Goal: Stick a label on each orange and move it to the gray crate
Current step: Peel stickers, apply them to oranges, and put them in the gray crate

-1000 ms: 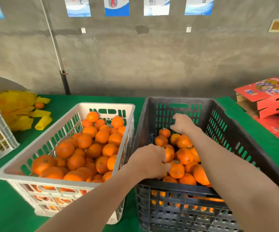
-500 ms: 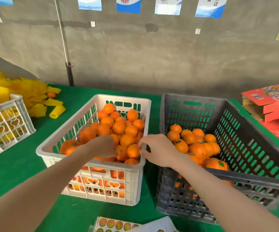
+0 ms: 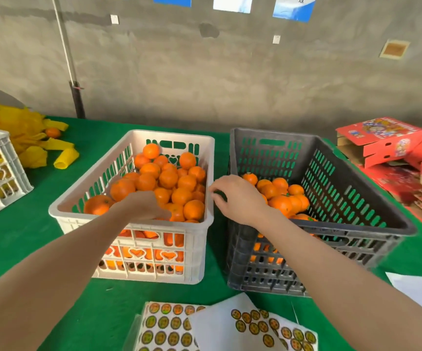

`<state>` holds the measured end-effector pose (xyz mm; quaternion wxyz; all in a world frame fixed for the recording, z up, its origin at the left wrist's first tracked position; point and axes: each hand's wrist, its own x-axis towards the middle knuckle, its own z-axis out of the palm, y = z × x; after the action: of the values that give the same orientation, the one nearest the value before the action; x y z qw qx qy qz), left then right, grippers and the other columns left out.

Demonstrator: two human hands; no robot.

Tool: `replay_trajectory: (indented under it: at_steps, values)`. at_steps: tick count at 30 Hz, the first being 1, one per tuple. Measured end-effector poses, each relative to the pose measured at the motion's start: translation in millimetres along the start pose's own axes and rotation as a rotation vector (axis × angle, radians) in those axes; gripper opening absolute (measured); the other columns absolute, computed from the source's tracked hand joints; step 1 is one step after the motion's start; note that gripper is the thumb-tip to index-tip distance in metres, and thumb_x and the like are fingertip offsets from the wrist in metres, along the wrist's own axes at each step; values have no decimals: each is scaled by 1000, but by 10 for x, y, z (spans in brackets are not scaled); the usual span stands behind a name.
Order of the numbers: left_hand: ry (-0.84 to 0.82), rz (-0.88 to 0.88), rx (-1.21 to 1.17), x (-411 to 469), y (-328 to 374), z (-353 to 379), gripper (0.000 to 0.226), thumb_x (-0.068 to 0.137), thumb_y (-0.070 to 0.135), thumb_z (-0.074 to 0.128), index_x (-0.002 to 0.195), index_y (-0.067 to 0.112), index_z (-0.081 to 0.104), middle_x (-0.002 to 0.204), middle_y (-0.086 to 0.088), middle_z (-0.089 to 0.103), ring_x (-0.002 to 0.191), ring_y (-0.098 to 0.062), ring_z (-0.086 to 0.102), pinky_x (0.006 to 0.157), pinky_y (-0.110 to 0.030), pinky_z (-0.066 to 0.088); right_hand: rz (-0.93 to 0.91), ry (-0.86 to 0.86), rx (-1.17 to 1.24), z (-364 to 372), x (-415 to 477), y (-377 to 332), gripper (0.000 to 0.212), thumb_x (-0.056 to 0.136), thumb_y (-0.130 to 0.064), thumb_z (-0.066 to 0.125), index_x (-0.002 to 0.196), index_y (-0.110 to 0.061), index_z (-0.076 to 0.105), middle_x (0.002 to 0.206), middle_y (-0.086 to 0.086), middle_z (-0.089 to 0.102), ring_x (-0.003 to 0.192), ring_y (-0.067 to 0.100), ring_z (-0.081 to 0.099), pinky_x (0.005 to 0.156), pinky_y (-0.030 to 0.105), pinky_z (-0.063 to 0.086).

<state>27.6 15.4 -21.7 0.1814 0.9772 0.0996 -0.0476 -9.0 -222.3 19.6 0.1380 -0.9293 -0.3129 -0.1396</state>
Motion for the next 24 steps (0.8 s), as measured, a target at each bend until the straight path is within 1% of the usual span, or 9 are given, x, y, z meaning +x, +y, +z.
replay_trajectory:
  at_steps: [2,4,5,7,11,14,18,20,24]
  values:
    - [65,11,-308,-88,40,-54,67,80,48,67,132,11,44,116,-6,53,92,-19,58,69,-28,48,-85,237,67,-2,-217,-103,17,92,-15,54,100,-10,68,99,4,67,95,17,58,86,26,46]
    - [163,69,-675,-362,95,-124,69,74,44,76,129,24,40,114,-1,49,79,-11,57,54,-20,46,-143,366,208,105,-545,-204,15,89,-13,55,94,-7,68,93,4,68,90,15,59,81,22,45]
    - [165,136,-826,-529,148,-161,67,69,43,79,122,30,41,113,2,49,84,-12,57,57,-22,48,-144,358,260,210,-734,-230,14,89,-14,55,92,-8,67,90,3,68,87,14,58,79,20,44]
    - [59,277,-1065,-873,216,-119,72,54,50,84,114,38,45,114,6,53,99,-19,58,72,-34,54,-22,188,333,462,-1086,-210,13,89,-14,56,90,-8,68,87,1,68,80,11,59,73,20,46]
    - [-137,304,-1058,-1518,317,251,95,39,60,80,125,32,50,123,0,59,111,-26,58,96,-53,47,541,-353,221,956,-1568,82,17,94,-20,50,106,-9,57,102,7,67,94,21,63,80,31,51]
    - [-310,206,-1047,-1708,393,647,99,38,59,78,127,26,50,121,-4,61,113,-26,57,103,-52,42,751,-510,191,1199,-1699,198,25,92,-35,49,107,-15,44,103,4,62,101,24,59,81,34,48]
    - [-424,20,-1174,-1698,403,1052,105,38,51,78,131,12,48,121,-10,61,114,-30,57,106,-51,40,835,-463,225,1371,-1696,193,24,85,-38,56,98,-23,43,98,-1,63,98,22,60,84,33,45]
    - [-446,-35,-1196,-1651,362,1193,102,38,51,78,127,10,50,117,-9,63,111,-29,58,104,-49,42,862,-338,321,1392,-1709,193,15,84,-24,59,88,-26,44,86,-5,62,88,17,60,82,31,46]
    - [-518,-58,-1144,-1563,261,1342,96,38,54,78,122,14,52,115,-8,64,109,-27,59,101,-44,42,776,-126,644,1239,-1772,184,33,83,6,58,72,-24,49,75,-4,53,67,7,48,63,15,40]
